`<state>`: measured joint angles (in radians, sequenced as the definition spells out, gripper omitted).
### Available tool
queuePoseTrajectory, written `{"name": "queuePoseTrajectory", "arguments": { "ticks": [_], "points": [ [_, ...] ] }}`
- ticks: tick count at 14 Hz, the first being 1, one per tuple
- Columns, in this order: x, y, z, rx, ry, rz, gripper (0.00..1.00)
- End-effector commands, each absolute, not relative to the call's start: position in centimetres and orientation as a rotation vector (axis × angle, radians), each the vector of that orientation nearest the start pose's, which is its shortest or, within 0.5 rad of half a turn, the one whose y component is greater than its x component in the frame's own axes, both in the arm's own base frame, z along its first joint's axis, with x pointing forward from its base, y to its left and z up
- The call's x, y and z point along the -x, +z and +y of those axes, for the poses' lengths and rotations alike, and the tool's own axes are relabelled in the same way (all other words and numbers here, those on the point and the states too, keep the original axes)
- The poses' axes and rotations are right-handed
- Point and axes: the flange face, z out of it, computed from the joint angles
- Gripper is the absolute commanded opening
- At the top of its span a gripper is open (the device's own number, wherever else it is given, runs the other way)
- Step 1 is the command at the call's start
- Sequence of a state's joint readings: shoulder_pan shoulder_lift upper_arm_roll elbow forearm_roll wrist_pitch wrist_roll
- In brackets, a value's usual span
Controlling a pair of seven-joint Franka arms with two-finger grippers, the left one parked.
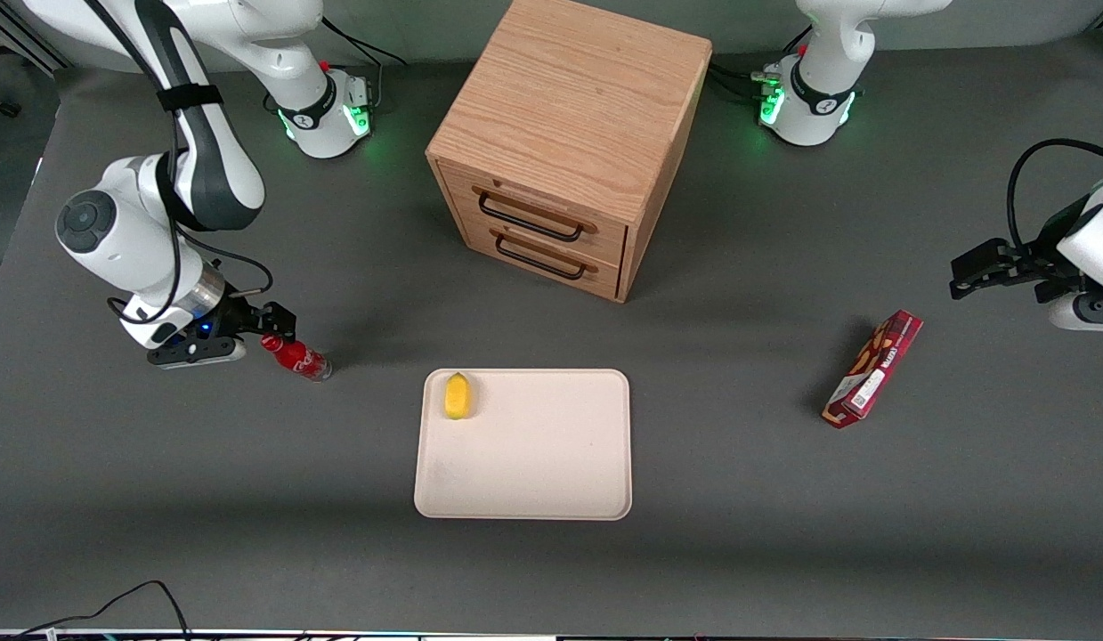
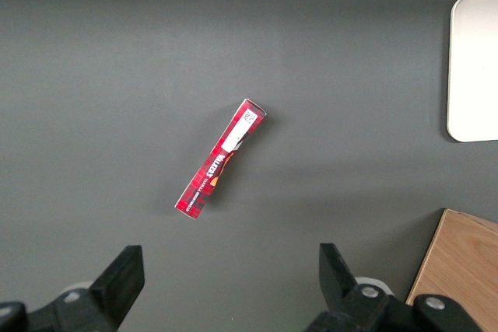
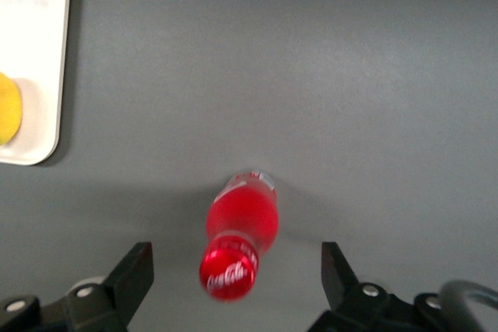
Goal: Place coke bottle on tray
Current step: 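Close the right gripper around the bottle's cap end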
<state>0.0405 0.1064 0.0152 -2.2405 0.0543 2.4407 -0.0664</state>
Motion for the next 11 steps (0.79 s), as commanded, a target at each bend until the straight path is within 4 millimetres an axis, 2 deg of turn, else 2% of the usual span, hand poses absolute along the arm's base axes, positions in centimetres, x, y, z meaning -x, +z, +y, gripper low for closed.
{"name": "queuePoseTrajectory", "arguments": {
  "ticks": [1,4,7,9,10,11],
  "points": [
    [-54.6,32.6,2.7,3.094,-0.173,-0.156,0.84],
    [-53.7,32.8,2.8,3.095,-0.161,-0.156,0.68],
    [-52.7,33.0,2.7,3.095,-0.154,-0.156,0.47],
    [-52.2,33.1,2.7,3.096,-0.153,-0.156,0.38],
    [-52.1,33.2,2.6,3.096,-0.154,-0.154,0.23],
    [-52.0,33.3,2.6,3.096,-0.154,-0.154,0.02]
  ]
}}
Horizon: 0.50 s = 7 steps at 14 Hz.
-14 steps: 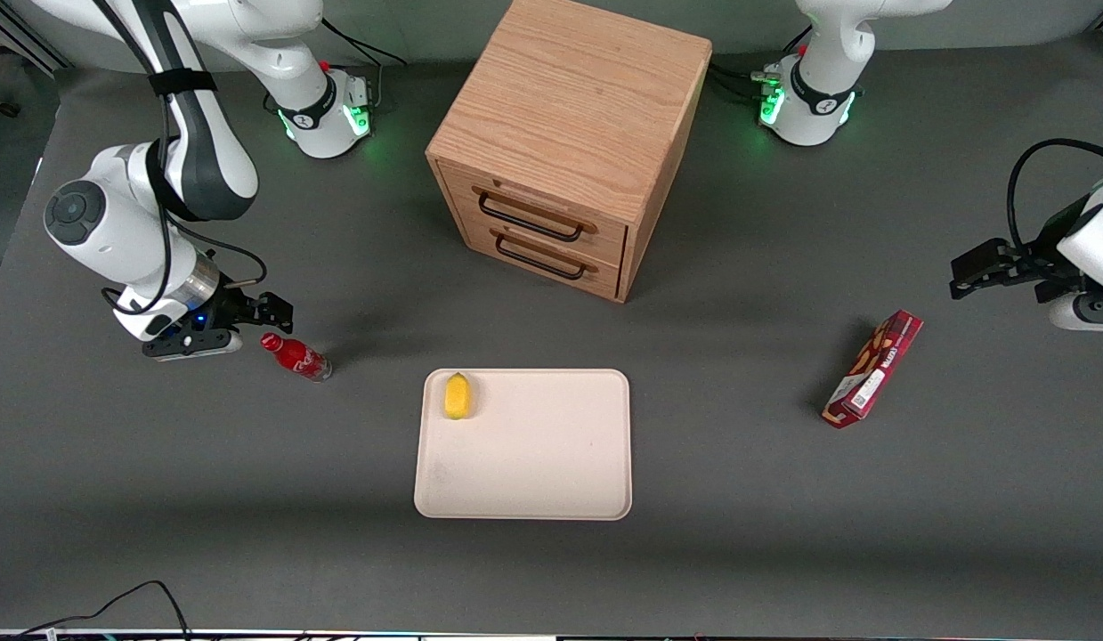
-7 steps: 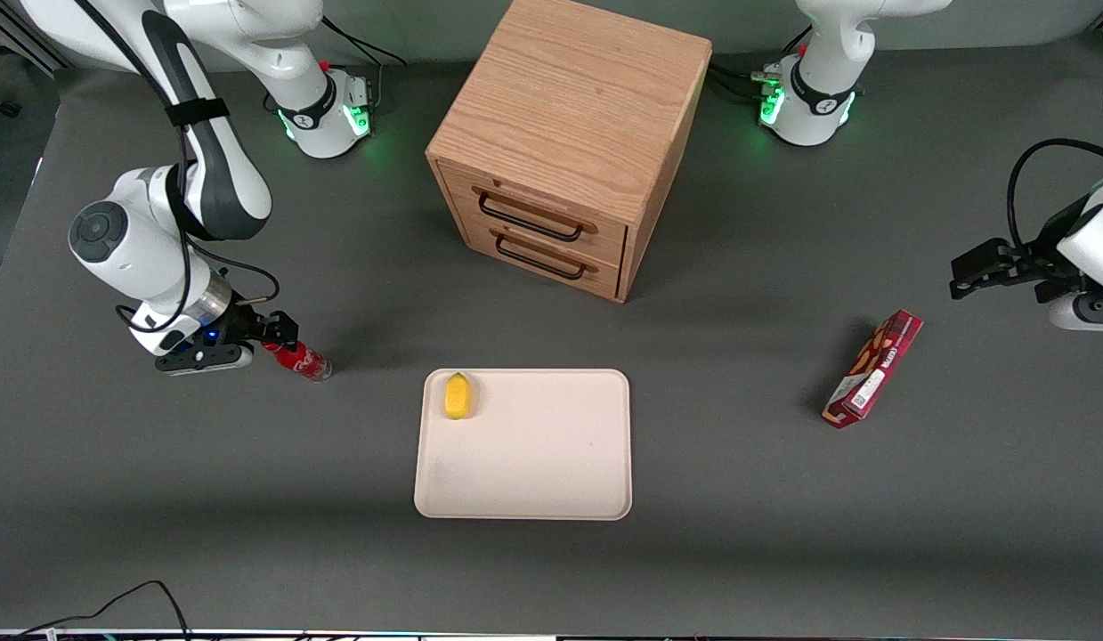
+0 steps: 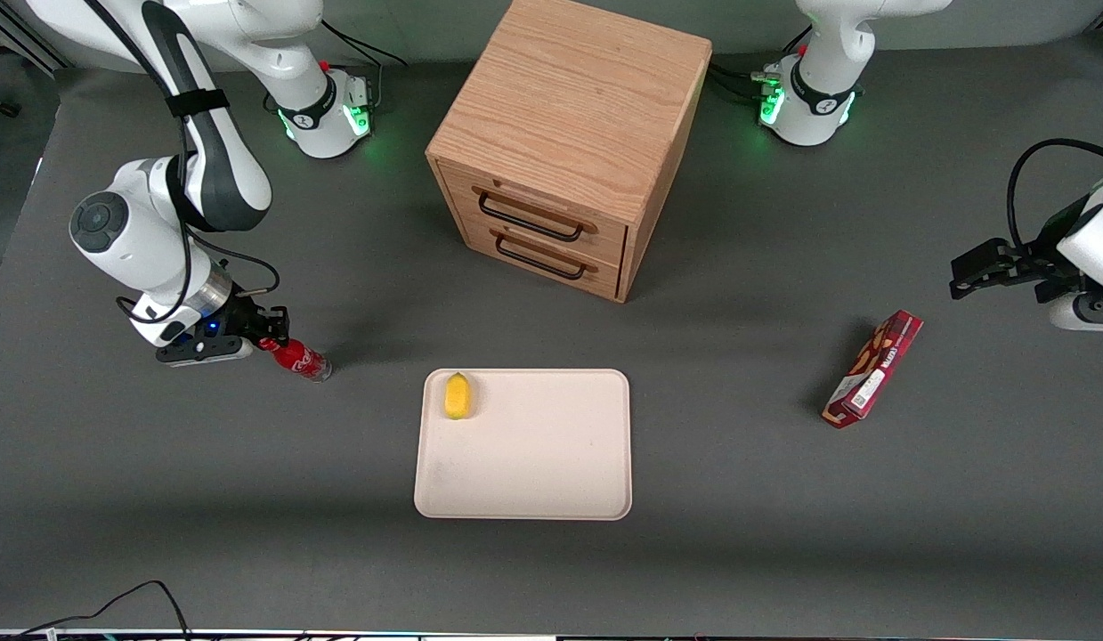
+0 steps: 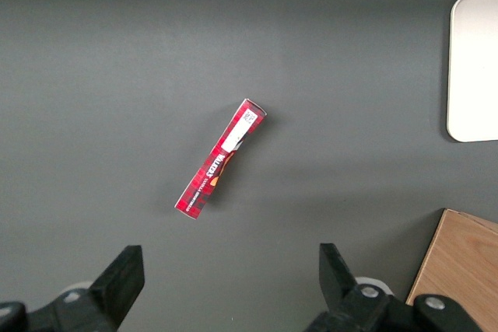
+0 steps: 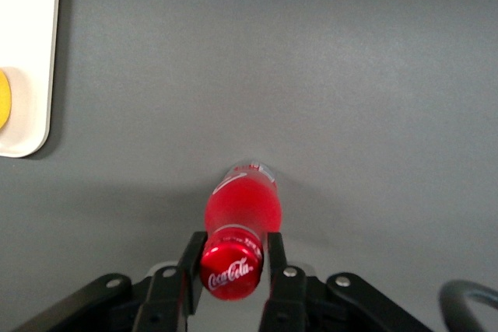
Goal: Place coke bottle on tray
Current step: 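Close the right gripper around the bottle's cap end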
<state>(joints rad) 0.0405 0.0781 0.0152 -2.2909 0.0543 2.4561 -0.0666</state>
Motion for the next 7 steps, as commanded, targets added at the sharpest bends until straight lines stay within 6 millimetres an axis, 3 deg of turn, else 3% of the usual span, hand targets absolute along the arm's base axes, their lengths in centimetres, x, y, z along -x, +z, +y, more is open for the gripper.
{"name": "queuePoseTrajectory", "arguments": {
  "ticks": [1,4,5,7],
  "points": [
    [-52.1,33.4,2.7,3.095,-0.158,-0.154,0.00],
    [-52.2,36.4,2.9,3.092,-0.182,-0.146,0.00],
    [-52.7,38.6,3.0,3.091,-0.139,-0.153,0.00],
    [-54.7,44.8,3.2,3.093,-0.039,-0.172,0.00]
  ]
}}
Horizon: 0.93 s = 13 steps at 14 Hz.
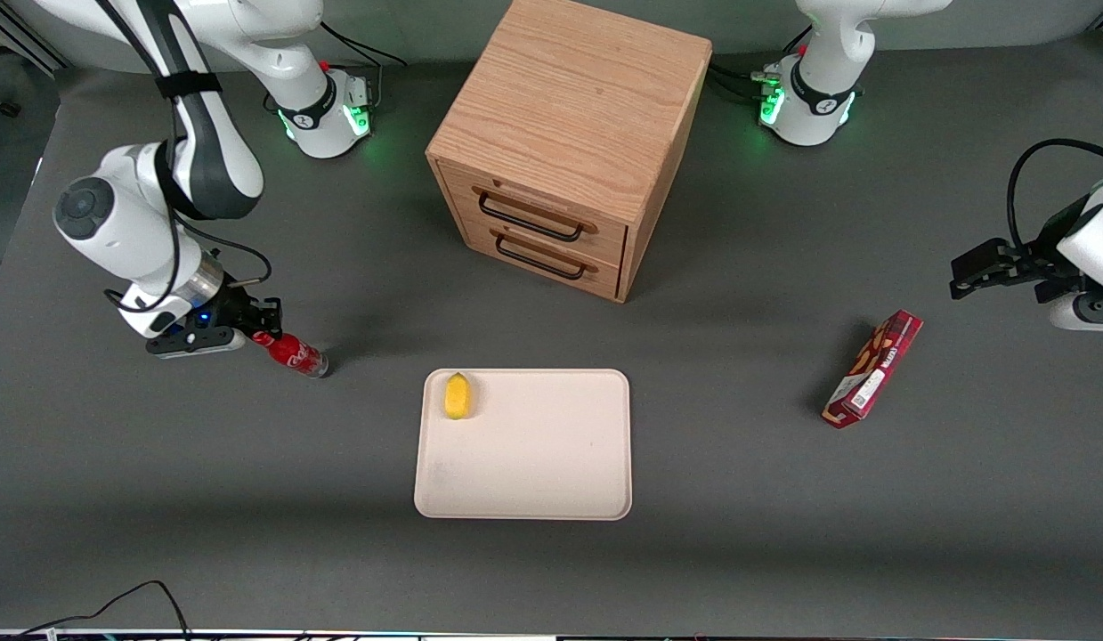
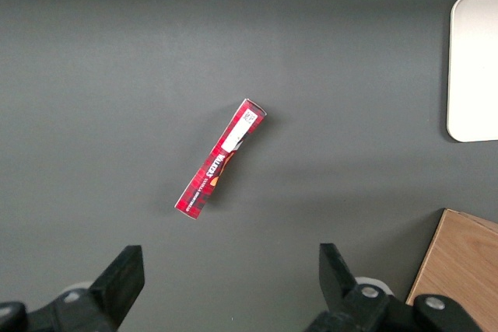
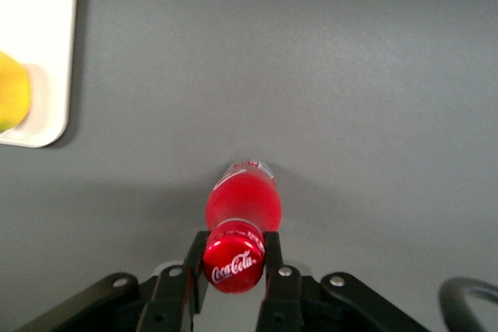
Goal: Place coke bottle on tray
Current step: 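Lift the bottle and pull it back with the right gripper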
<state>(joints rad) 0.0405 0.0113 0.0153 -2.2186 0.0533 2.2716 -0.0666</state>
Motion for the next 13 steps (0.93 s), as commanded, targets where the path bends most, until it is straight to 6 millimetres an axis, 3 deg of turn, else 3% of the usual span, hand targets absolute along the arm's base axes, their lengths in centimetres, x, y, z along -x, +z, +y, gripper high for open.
{"name": "queuePoseTrajectory", "arguments": {
  "ticks": [1,4,6,7,9,13],
  "points": [
    [-55.8,48.4,3.3,3.099,-0.006,-0.176,0.00],
    [-58.8,57.4,3.2,3.111,0.105,-0.180,0.00],
    [-60.3,61.2,3.3,3.115,0.153,-0.186,0.00],
    [-60.9,62.1,3.7,3.124,0.170,-0.185,0.00],
    [-62.2,61.5,5.1,3.170,0.187,-0.083,0.00],
    [-66.5,55.5,15.8,3.207,0.158,0.004,0.00]
  ]
}}
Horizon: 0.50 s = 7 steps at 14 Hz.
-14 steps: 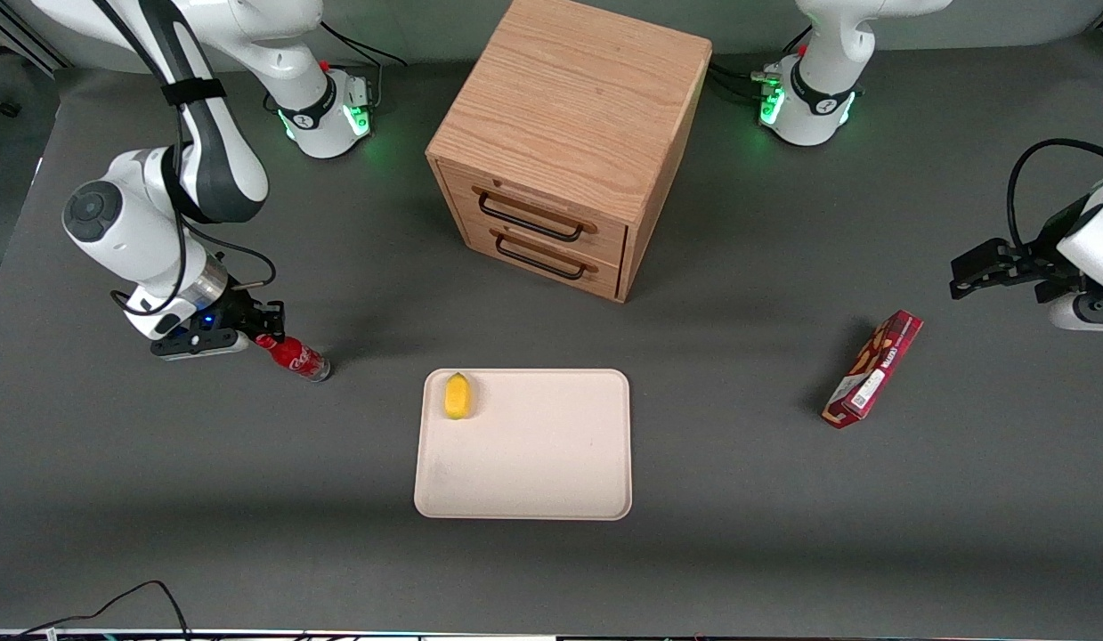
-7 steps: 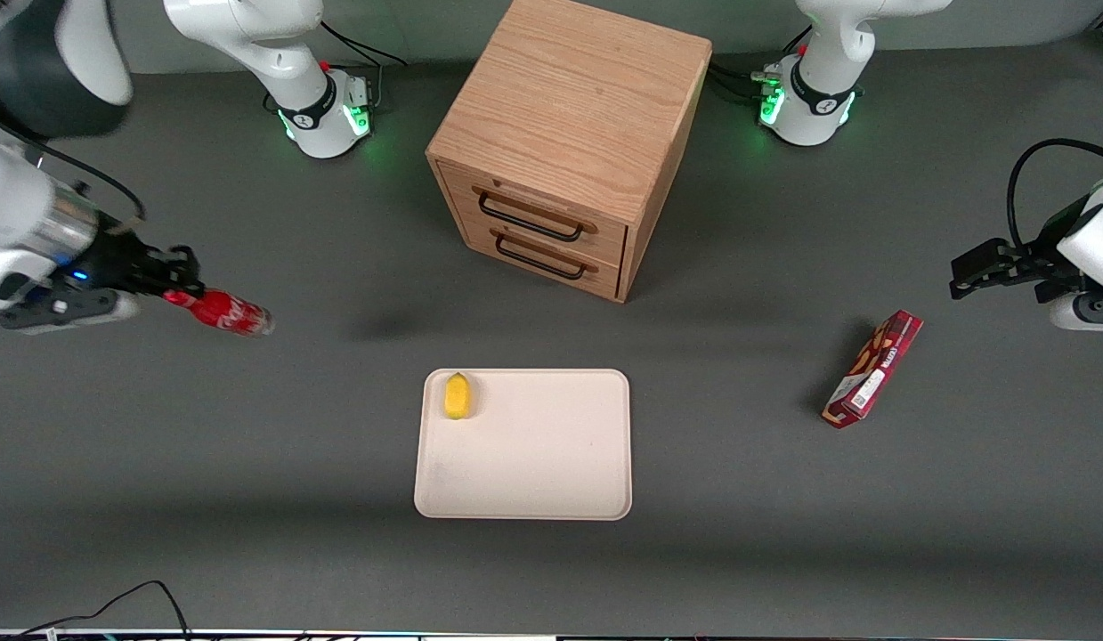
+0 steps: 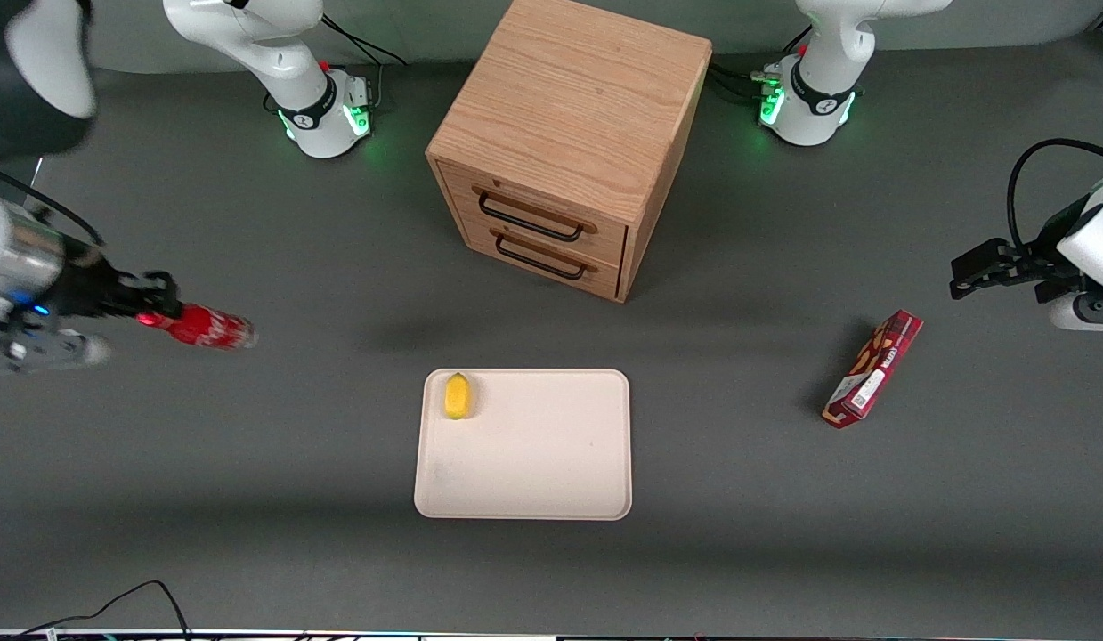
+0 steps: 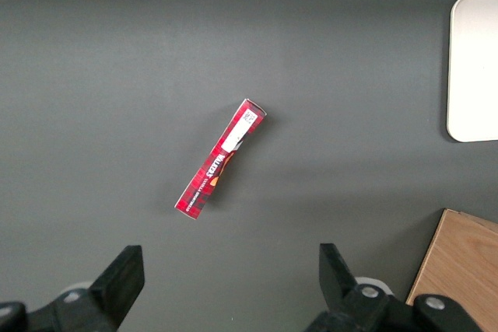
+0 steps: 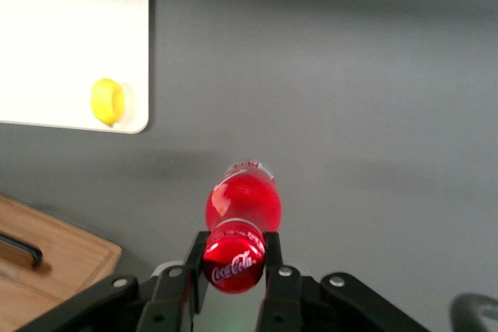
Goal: Place coke bottle on tray
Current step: 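Carry the bottle over the white tray's edge beside the lemon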
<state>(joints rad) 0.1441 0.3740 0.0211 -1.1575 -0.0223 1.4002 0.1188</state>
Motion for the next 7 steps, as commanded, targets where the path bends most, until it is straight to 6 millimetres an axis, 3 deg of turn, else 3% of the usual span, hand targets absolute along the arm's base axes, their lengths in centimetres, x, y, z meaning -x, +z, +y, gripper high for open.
{"name": "queuePoseTrajectory", "arguments": {
  "ticks": [1,4,7],
  "points": [
    [-67.4,53.8,18.6,3.204,0.101,0.052,0.00],
    [-70.3,47.2,24.9,3.152,-0.073,0.215,0.00],
    [-72.4,41.5,28.2,3.081,-0.219,0.312,0.00]
  ]
}}
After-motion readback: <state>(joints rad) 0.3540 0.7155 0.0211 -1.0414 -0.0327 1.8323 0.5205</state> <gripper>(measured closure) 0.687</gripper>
